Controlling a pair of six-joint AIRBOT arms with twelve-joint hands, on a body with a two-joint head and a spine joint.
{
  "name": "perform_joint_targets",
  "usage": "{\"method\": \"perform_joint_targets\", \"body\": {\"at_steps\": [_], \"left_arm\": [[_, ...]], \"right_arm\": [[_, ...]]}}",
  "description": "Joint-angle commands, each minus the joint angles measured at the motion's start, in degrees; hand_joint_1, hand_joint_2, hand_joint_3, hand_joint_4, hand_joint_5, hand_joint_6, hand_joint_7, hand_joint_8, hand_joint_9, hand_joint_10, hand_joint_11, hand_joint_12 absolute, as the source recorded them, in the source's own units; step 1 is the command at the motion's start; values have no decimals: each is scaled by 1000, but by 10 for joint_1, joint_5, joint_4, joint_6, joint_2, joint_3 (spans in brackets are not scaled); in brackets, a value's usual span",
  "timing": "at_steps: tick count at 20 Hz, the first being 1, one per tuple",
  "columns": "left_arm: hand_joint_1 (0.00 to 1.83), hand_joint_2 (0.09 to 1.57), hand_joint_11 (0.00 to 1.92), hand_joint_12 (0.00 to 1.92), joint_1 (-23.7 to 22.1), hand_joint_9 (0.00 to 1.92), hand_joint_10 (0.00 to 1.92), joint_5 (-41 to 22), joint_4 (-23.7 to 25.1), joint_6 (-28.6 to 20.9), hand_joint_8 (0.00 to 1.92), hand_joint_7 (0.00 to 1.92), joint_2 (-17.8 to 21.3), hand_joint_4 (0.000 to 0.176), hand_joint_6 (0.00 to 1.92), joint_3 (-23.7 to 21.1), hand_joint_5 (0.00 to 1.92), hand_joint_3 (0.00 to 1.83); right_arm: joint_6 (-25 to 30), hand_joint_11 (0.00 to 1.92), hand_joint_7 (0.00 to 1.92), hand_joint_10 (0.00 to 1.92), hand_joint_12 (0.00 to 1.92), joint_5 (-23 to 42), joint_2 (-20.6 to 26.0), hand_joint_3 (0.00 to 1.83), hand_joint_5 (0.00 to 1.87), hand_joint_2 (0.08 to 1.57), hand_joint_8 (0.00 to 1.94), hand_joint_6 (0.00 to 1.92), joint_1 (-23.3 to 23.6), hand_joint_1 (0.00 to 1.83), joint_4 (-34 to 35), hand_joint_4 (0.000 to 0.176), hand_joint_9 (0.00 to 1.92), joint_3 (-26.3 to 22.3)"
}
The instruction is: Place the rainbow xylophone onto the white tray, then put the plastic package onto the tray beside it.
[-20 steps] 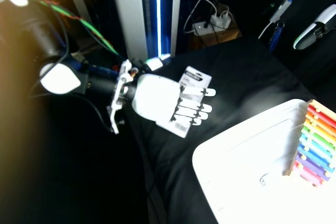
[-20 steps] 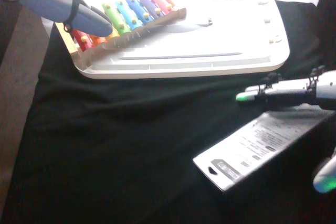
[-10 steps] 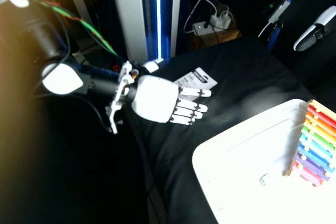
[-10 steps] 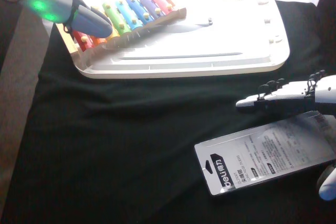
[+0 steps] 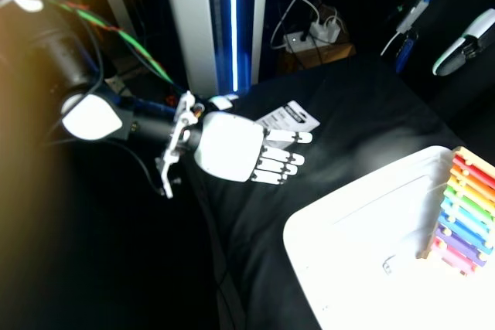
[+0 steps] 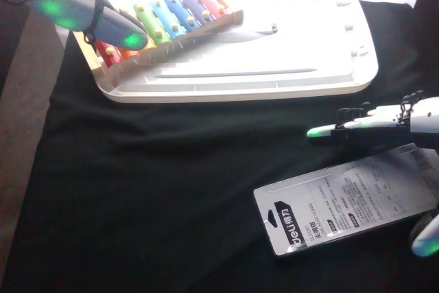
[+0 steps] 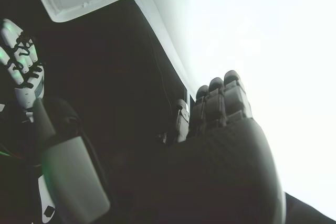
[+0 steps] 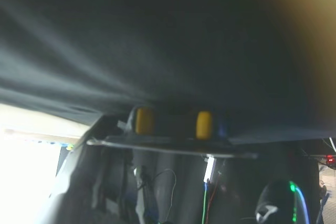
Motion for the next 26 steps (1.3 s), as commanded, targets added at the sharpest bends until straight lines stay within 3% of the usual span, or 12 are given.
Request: {"method": "perform_joint_targets", "body": {"at_steps": [1,7,11,12,13,14,15,16,18,20,21,26], "left_arm": [[814,724,0,0,-4,0,0,-59,-16,-2,0,0,1,173,0,-1,0,3],[746,724,0,0,-4,0,0,-60,-16,-3,0,0,1,176,0,-2,0,3],[760,719,0,0,-3,0,0,-60,-16,-3,0,0,1,176,0,-2,0,0],[735,719,0,0,-3,0,0,-60,-16,-3,0,0,1,176,0,-2,0,1],[735,719,0,0,-3,0,0,-61,-16,-3,0,0,1,176,0,-2,0,1],[750,716,0,0,-3,0,0,-61,-16,-3,0,0,1,176,0,-2,0,0],[744,717,0,0,-3,0,0,-61,-16,-3,0,0,1,176,0,-2,0,0],[744,717,0,0,-3,0,0,-61,-16,-3,0,0,1,176,0,-2,0,0],[760,718,0,0,-3,0,0,-60,-16,-3,0,0,1,176,0,-2,0,0],[755,720,0,0,-3,0,0,-60,-16,-3,0,0,1,176,0,-2,0,1],[742,720,0,0,-3,0,0,-60,-16,-3,0,0,1,176,0,-2,0,1],[712,709,0,0,-2,0,0,-59,-16,-3,0,0,1,176,0,-2,0,0]], "right_arm": [[6,124,143,14,837,17,-4,3,0,699,8,0,5,867,9,171,214,0],[21,107,186,8,876,6,-14,6,0,729,3,0,5,833,-29,176,245,-3],[24,322,386,30,925,3,-15,4,91,849,11,4,5,1283,-37,168,452,-3],[24,332,472,43,955,3,-15,6,230,982,7,6,5,1454,-40,121,604,-3],[25,332,472,43,955,3,-15,6,230,982,7,6,5,1454,-43,121,604,-3],[26,394,573,94,1033,3,-16,3,337,1054,15,5,5,1509,-48,53,750,-4],[27,503,624,1086,1050,3,-16,48,399,1082,14,3,5,1595,-50,16,775,-4],[27,503,624,1086,1050,3,-16,48,399,1082,14,3,5,1595,-51,16,775,-4],[27,691,722,1386,1628,3,-16,0,481,1121,38,12,5,1754,-53,0,662,-4],[27,694,763,1398,1619,4,-16,0,522,1119,55,25,5,1756,-54,0,672,-4],[27,681,578,1464,1658,4,-16,1,579,1183,1336,18,5,1625,-54,0,741,-4],[27,666,520,1607,1672,4,-15,2,561,1215,1495,2,5,1619,-53,0,636,-5]]}}
